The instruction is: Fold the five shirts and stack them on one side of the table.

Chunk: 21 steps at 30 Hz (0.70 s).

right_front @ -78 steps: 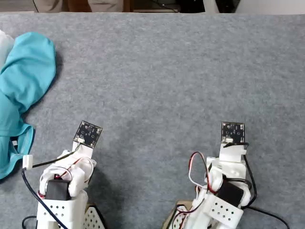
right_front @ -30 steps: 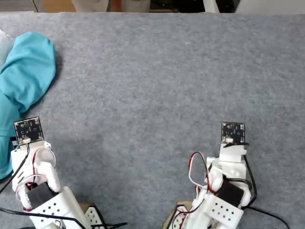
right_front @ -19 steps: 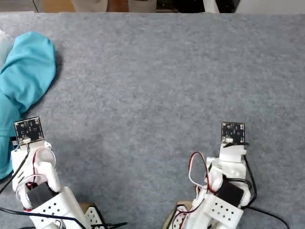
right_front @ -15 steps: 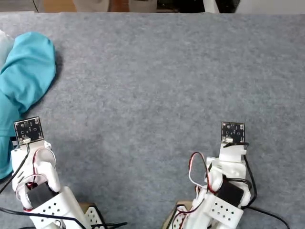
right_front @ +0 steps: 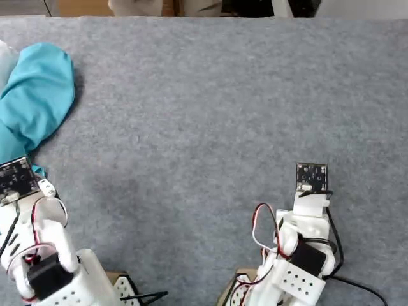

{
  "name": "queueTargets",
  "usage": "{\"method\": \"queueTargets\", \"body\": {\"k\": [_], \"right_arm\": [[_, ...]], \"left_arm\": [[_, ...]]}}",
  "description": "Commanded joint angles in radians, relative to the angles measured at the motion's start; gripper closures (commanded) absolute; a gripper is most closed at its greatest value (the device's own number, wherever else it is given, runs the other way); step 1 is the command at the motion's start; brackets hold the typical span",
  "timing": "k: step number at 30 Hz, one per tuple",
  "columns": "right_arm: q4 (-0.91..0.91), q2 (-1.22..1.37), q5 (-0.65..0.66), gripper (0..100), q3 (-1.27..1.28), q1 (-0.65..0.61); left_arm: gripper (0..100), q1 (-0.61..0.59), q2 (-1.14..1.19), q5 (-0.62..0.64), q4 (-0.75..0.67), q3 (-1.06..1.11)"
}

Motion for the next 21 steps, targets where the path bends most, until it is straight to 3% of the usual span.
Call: {"method": "queueTargets", "body": {"k": [1,12,21], "right_arm": [[0.005,-0.056,0.005,99.3,0.002,0.013],[0.005,-0.056,0.005,99.3,0.002,0.013],[0.005,-0.056,0.005,99.3,0.002,0.013]], "left_arm": [[98,0.012,0.142,0.054,0.049,-0.183],[98,0.011,0.716,0.089,0.310,-0.641],[98,0.008,0.857,0.087,0.339,-0.715]]}}
